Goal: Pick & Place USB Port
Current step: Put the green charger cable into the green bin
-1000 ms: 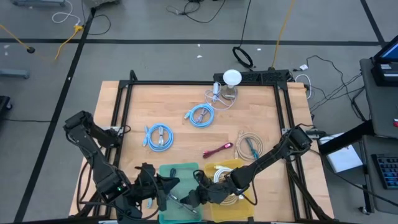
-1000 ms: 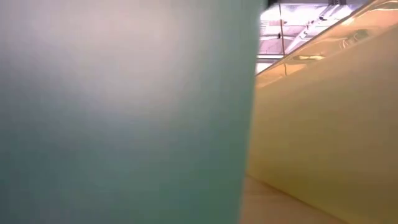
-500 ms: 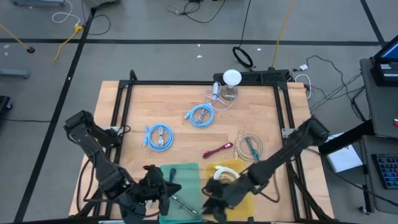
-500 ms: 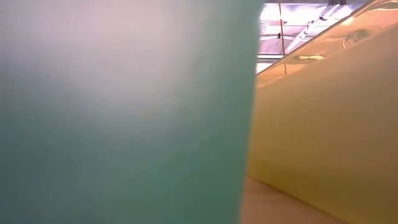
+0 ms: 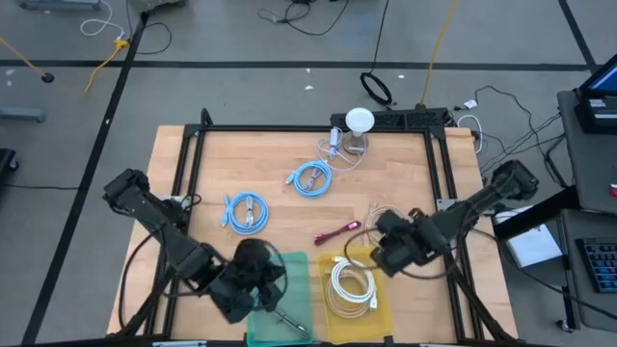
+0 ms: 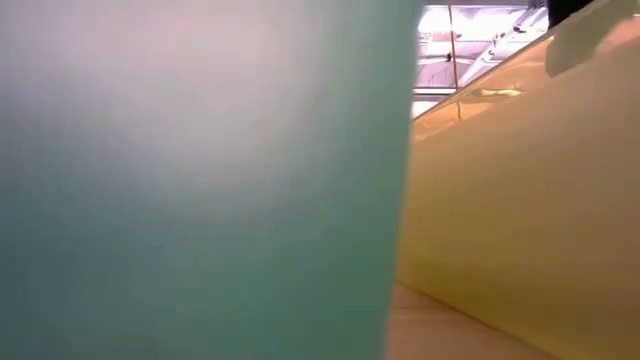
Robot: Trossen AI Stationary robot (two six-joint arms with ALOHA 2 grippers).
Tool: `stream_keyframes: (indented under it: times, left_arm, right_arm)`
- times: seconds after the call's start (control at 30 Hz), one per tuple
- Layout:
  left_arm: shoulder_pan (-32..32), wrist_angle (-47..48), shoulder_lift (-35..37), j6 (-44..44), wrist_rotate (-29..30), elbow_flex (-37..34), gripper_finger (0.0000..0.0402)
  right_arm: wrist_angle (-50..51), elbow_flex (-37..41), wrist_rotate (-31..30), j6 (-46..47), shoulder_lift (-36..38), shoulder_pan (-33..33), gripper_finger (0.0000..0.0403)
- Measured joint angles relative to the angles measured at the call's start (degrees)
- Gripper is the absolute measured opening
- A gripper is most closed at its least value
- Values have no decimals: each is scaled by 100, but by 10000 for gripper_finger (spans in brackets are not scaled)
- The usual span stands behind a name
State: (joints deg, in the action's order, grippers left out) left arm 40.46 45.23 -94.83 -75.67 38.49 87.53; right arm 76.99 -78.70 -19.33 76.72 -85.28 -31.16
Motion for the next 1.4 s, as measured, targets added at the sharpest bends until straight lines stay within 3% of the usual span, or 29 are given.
stream_keyframes:
  times: [0.37,0.63,1.07,1.4]
  left_arm:
    - [-1185,283,20,1750,-1531,0,26]
    - [-1618,297,104,2400,-1726,0,26]
    - [-1778,296,114,2699,-1805,2,26]
    - [-1794,293,114,2659,-1811,2,26]
  right_arm:
    - [-851,2284,1099,398,515,971,177]
    - [-2600,3292,1933,397,621,1281,212]
    - [-2752,3303,1319,19,623,1464,234]
    - [-3042,3310,1030,-120,527,1664,182]
